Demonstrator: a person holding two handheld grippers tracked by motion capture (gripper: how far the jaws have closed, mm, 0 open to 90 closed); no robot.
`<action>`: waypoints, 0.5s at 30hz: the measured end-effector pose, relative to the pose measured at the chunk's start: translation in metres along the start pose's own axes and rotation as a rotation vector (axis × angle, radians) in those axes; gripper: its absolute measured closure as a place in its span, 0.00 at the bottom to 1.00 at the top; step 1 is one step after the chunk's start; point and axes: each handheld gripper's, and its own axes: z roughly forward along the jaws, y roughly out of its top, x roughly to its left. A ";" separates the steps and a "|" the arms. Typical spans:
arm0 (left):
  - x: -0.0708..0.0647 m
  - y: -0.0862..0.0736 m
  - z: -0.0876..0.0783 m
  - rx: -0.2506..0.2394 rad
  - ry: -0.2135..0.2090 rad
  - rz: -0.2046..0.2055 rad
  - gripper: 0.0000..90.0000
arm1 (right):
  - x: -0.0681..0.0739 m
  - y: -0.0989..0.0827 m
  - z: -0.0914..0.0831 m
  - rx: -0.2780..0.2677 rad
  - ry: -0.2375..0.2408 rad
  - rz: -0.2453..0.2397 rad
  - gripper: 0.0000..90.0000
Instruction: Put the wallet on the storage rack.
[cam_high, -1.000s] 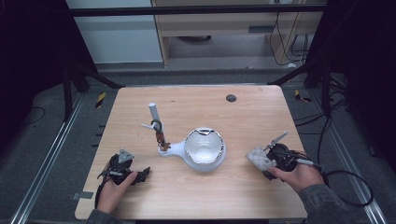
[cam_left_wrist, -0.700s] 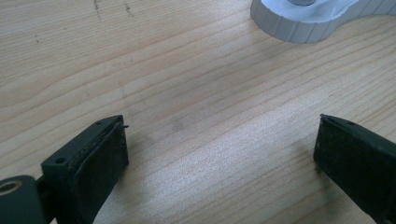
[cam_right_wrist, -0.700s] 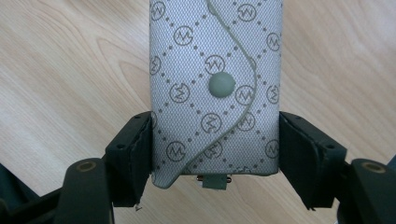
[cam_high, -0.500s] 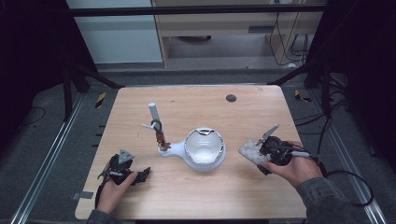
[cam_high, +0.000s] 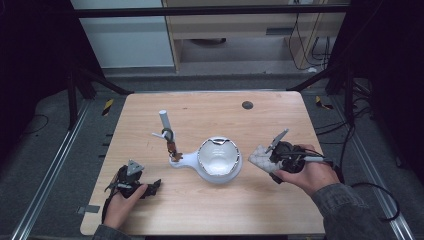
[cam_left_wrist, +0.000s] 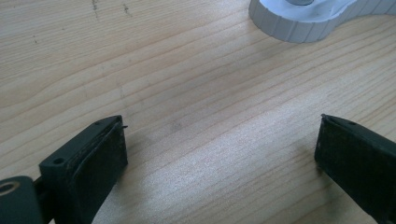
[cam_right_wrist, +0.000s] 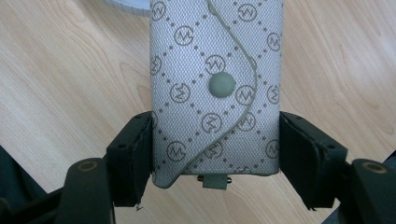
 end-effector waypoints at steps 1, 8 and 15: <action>0.000 0.000 0.000 0.000 0.000 0.000 0.02 | 0.000 0.000 0.000 0.000 0.000 0.000 0.35; 0.000 0.000 0.000 0.002 -0.003 0.004 0.02 | 0.003 0.008 -0.005 -0.005 -0.008 -0.031 0.35; 0.000 0.000 0.000 0.001 -0.004 0.005 0.02 | 0.006 0.014 -0.011 -0.007 -0.013 -0.048 0.35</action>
